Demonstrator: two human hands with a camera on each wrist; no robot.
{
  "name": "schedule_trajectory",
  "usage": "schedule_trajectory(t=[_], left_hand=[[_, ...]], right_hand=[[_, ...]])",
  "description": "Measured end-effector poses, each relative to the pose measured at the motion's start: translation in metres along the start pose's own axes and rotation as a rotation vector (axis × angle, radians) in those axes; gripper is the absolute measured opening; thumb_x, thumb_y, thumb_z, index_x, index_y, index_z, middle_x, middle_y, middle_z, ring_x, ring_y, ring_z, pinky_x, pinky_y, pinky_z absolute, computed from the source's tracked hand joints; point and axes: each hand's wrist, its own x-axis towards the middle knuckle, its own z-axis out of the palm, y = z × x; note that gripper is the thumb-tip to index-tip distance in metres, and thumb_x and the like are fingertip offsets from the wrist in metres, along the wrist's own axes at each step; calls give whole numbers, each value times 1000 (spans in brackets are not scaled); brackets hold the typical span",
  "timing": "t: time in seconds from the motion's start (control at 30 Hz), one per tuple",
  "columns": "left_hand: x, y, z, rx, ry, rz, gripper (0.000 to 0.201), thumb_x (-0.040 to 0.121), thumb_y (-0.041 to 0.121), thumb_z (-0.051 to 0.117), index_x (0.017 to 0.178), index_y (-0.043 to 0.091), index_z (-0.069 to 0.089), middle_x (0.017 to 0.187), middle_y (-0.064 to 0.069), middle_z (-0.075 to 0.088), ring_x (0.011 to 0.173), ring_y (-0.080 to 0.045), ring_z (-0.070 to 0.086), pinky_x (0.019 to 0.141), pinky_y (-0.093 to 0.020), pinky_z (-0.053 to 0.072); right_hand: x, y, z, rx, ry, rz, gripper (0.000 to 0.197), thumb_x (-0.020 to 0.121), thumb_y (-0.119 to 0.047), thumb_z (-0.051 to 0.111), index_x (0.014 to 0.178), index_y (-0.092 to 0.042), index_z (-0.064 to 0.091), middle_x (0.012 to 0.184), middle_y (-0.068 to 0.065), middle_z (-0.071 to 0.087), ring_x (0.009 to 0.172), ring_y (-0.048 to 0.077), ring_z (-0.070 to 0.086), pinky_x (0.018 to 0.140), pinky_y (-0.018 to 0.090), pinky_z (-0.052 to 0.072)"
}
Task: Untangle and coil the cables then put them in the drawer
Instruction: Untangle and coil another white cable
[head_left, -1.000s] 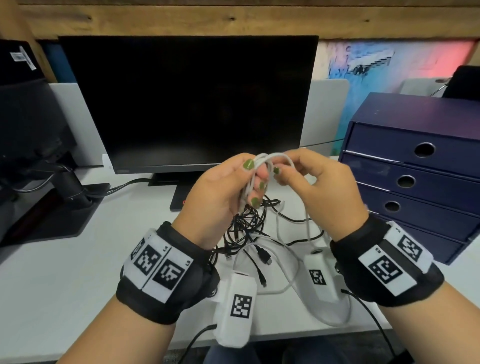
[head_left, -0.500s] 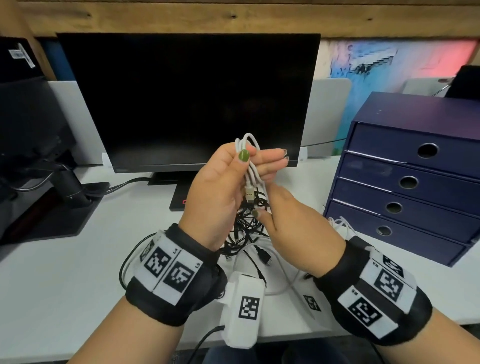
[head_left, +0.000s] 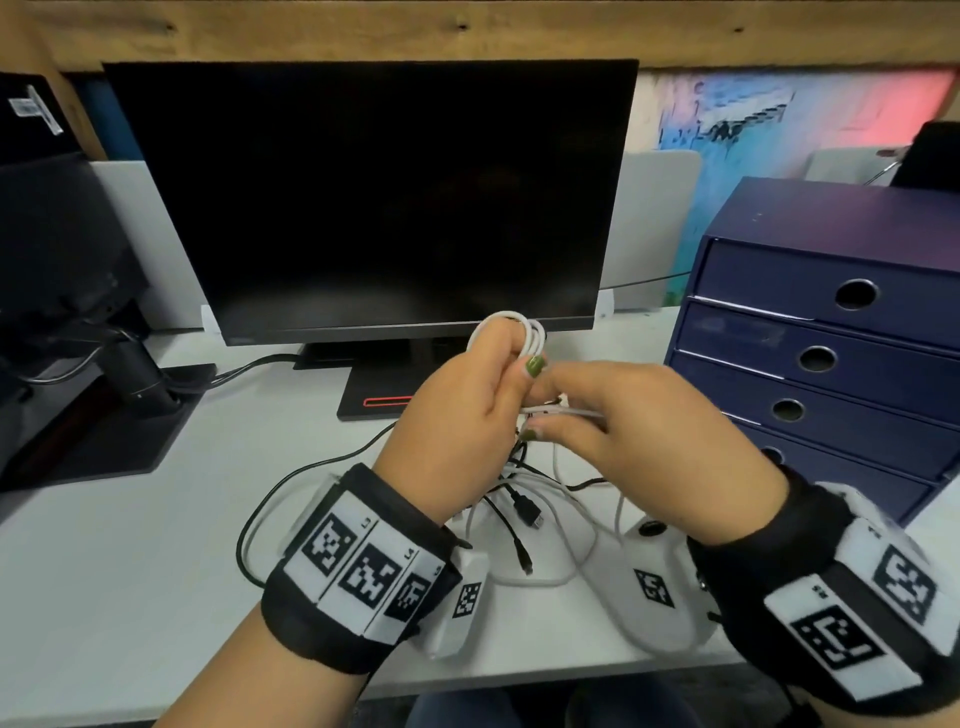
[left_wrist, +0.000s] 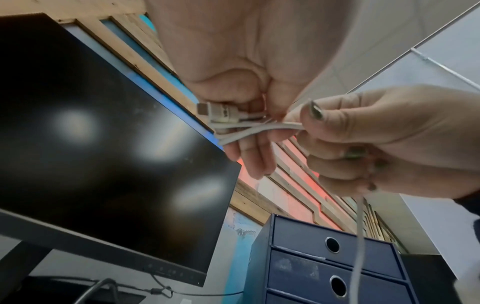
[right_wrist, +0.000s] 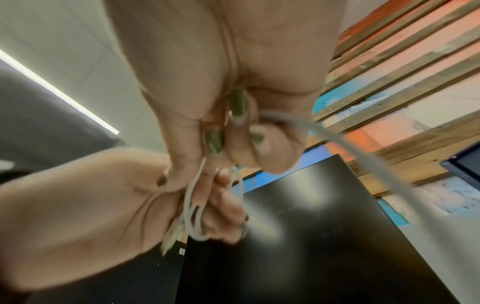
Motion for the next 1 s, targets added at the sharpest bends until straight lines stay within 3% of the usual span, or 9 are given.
schedule_trajectory(t=[0.07,0.2,0.33,0.47,0.57,0.67,0.77,0.87,1.0], left_hand=[[-1,-2,0,-2,-14,-16,18,102,23,37,93,14,50,74,-3,58,67,-17,56,66,-47,46],[-5,-2,-2,-51,-40,-31,24,103,27,36,89,14,51,70,1,59,66,-15,55,68,-43,45],[-6,4,0,-153,-101,-45,31,99,35,38,89,10,53,65,0,54,61,-18,51,64,-47,48],[-6,8,0,-374,-77,-45,28,96,31,41,87,8,55,56,6,48,54,-15,44,59,-39,45],[-5,11,1,-588,-39,-41,25,96,28,44,88,6,55,55,3,46,52,-17,41,58,-36,41],[-4,13,0,-754,-6,-51,23,92,30,46,89,10,56,56,2,50,52,-16,44,61,-27,45],[-5,10,-1,-801,14,-77,26,90,36,48,92,12,57,61,0,55,55,-19,49,65,-48,45],[-6,8,-1,-856,30,-90,27,93,33,44,97,9,55,69,-4,61,63,-22,58,73,-48,45],[-5,10,-3,-916,42,-57,25,97,21,33,112,6,47,100,-10,71,98,-25,67,76,-52,49]], right_hand=[[-1,6,-7,91,32,0,13,91,-26,59,101,-32,65,82,-17,60,80,-2,52,69,10,38],[-4,15,-21,231,94,-46,22,92,-10,55,99,-31,54,84,-10,58,80,9,52,71,18,42],[1,20,-21,246,334,-138,19,88,-6,62,92,-24,62,83,-21,58,81,-6,55,69,4,40],[9,25,-8,398,564,-147,15,85,-11,69,92,-25,70,86,-13,67,80,4,60,74,14,46],[13,28,7,514,623,-128,22,87,-11,65,105,-24,69,90,-14,67,80,4,62,77,16,48],[11,32,27,492,548,-89,37,93,-10,58,127,-26,56,99,-17,65,89,1,62,83,9,44],[6,31,41,453,387,-23,52,99,-13,48,141,-39,33,110,-17,63,104,6,59,82,4,43],[6,29,47,400,221,15,56,101,-19,39,147,-41,15,117,4,66,98,15,60,81,23,49],[5,27,56,327,49,8,41,100,-24,41,141,-26,32,86,-3,70,79,8,64,74,34,48]])
